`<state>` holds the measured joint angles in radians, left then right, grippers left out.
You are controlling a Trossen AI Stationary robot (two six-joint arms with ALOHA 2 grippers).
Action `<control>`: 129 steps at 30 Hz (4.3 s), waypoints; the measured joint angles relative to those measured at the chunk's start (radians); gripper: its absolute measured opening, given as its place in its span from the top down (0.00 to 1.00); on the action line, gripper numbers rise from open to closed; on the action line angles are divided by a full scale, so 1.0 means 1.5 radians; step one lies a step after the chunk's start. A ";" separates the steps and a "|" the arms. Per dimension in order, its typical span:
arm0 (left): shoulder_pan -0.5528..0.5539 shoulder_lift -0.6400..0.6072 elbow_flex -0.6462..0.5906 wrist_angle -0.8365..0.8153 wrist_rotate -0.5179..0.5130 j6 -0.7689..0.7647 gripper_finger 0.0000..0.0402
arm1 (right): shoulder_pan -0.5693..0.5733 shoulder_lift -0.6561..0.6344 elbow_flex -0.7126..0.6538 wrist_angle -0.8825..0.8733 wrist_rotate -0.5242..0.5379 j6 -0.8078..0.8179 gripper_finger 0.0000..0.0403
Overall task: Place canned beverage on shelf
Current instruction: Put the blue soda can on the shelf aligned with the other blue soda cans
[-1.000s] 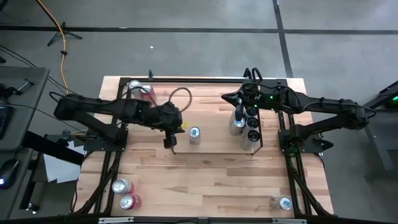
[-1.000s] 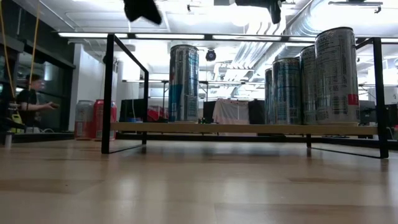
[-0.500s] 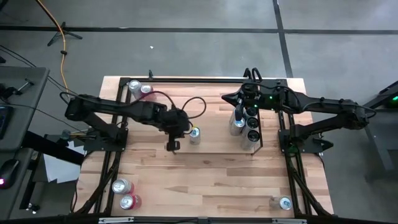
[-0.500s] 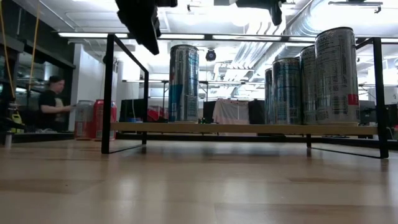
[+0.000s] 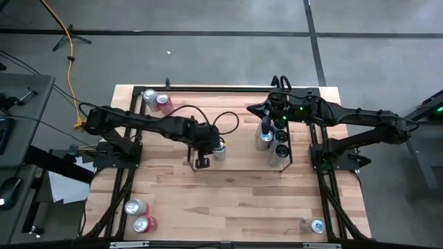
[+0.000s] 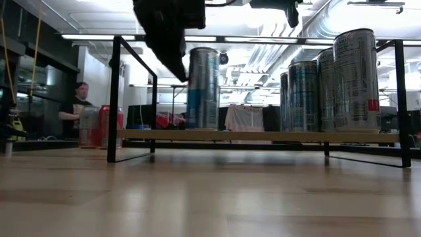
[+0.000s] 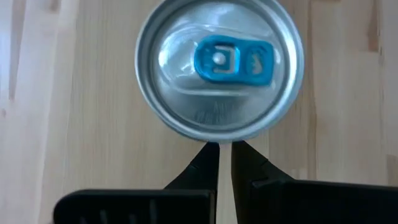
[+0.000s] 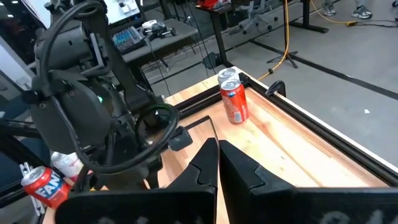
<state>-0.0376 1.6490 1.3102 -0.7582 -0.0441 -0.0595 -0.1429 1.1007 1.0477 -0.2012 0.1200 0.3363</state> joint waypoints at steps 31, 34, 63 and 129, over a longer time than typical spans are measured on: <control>0.035 -0.161 -0.019 0.097 -0.169 -0.017 1.00 | 0.076 0.108 0.000 -0.107 -0.044 0.070 1.00; 0.035 -0.247 -0.023 0.126 -0.201 -0.012 1.00 | 0.083 0.143 0.015 -0.143 -0.019 0.072 1.00; 0.007 -0.345 -0.024 0.076 -0.239 -0.041 1.00 | 0.154 0.243 0.074 -0.272 0.013 0.225 1.00; -0.052 0.088 0.093 0.107 -0.066 -0.355 1.00 | 0.207 0.011 0.074 -0.314 0.234 0.204 1.00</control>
<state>-0.1159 1.7817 1.4494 -0.5971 -0.1436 -0.5916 0.1680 1.1179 1.1587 -0.6720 0.4717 0.6422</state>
